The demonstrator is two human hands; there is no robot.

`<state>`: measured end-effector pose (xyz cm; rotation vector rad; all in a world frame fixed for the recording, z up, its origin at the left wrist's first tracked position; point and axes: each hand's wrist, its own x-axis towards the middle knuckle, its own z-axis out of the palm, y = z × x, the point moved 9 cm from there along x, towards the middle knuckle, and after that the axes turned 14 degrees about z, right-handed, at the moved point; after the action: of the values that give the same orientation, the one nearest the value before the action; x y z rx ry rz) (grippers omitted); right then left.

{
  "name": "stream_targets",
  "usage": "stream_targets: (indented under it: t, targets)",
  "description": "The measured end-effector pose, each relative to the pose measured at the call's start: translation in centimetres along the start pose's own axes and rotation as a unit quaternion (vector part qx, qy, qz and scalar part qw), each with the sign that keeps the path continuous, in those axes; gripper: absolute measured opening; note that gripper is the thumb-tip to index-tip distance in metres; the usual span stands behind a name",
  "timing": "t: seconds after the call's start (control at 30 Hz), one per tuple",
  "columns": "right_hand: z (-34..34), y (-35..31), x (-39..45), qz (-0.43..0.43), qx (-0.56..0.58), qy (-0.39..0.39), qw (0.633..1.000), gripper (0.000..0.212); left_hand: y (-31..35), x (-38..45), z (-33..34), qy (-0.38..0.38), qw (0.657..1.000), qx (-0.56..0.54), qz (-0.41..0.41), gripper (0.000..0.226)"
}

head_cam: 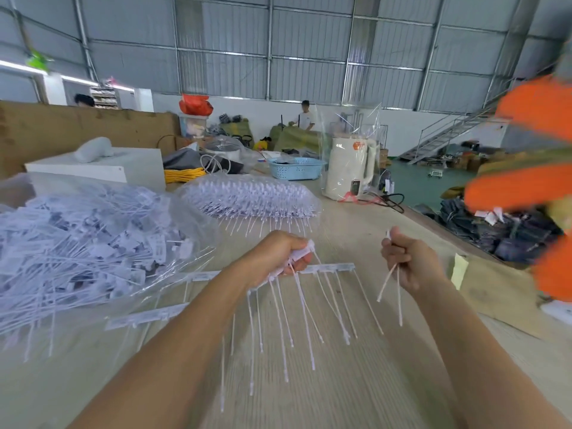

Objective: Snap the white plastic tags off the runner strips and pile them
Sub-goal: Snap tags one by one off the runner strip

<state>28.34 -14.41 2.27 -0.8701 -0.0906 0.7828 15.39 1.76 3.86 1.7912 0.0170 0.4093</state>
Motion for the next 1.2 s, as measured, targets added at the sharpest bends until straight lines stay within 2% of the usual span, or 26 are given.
stream_targets:
  t: [0.07, 0.13, 0.2, 0.3, 0.37, 0.5, 0.6, 0.67, 0.73, 0.77, 0.83, 0.93, 1.1, 1.2]
  targets:
    - [0.7, 0.8, 0.0, 0.056, 0.019, -0.032, 0.998, 0.024, -0.3, 0.0, 0.1, -0.010, 0.999, 0.036, -0.002, 0.031]
    - [2.2, 2.0, -0.3, 0.084, -0.029, -0.045, 0.995, 0.022, -0.4, -0.2, 0.5, -0.036, 0.996, 0.077, -0.013, 0.033]
    - [3.6, 3.2, -0.6, 0.065, -0.152, -0.021, 0.986, 0.019, -0.5, -0.1, 0.7, -0.056, 0.990, 0.125, -0.019, 0.034]
    - [5.8, 4.7, -0.9, 0.000, -0.352, 0.005, 0.936, 0.018, -0.9, -0.1, 0.8, -0.071, 0.979, 0.192, -0.023, 0.019]
    - [6.8, 5.6, -1.2, -0.023, -0.403, -0.010, 0.915, 0.021, -0.9, -0.2, 1.1, -0.076, 0.977, 0.200, -0.013, 0.024]
    - [7.4, 7.3, -1.3, -0.027, -0.411, -0.046, 0.910, 0.023, -0.5, 0.0, 1.3, -0.065, 0.979, 0.193, 0.017, 0.036]
    - [7.2, 6.8, -1.0, -0.070, -0.436, -0.018, 0.897, 0.019, -0.6, 0.2, 1.0, -0.056, 0.977, 0.207, 0.022, 0.039]
    - [7.0, 5.8, -0.9, -0.107, -0.441, -0.003, 0.891, 0.020, -0.9, 0.2, 0.5, -0.043, 0.979, 0.197, 0.015, 0.032]
    - [7.1, 5.2, -1.1, -0.135, -0.443, -0.013, 0.886, 0.021, -1.3, 0.1, -0.1, -0.041, 0.978, 0.203, 0.003, 0.011]
    - [7.1, 5.0, -1.2, -0.145, -0.444, -0.017, 0.884, 0.021, -1.4, 0.0, -0.2, -0.052, 0.979, 0.199, -0.003, 0.011]
    - [7.0, 4.8, -1.3, -0.155, -0.445, -0.021, 0.882, 0.018, -1.9, -0.2, 0.2, -0.073, 0.983, 0.166, -0.015, 0.024]
    - [7.0, 4.9, -1.2, -0.147, -0.450, -0.020, 0.881, 0.008, -1.6, -0.1, 0.4, -0.059, 0.990, 0.132, 0.001, 0.027]
    - [7.0, 5.3, -1.6, -0.124, -0.489, -0.018, 0.863, 0.019, -1.1, 0.2, 0.2, -0.036, 0.986, 0.164, 0.022, 0.042]
    - [7.3, 5.0, -1.8, -0.154, -0.514, 0.001, 0.844, 0.019, -1.2, 0.1, 0.4, -0.026, 0.987, 0.156, 0.014, 0.042]
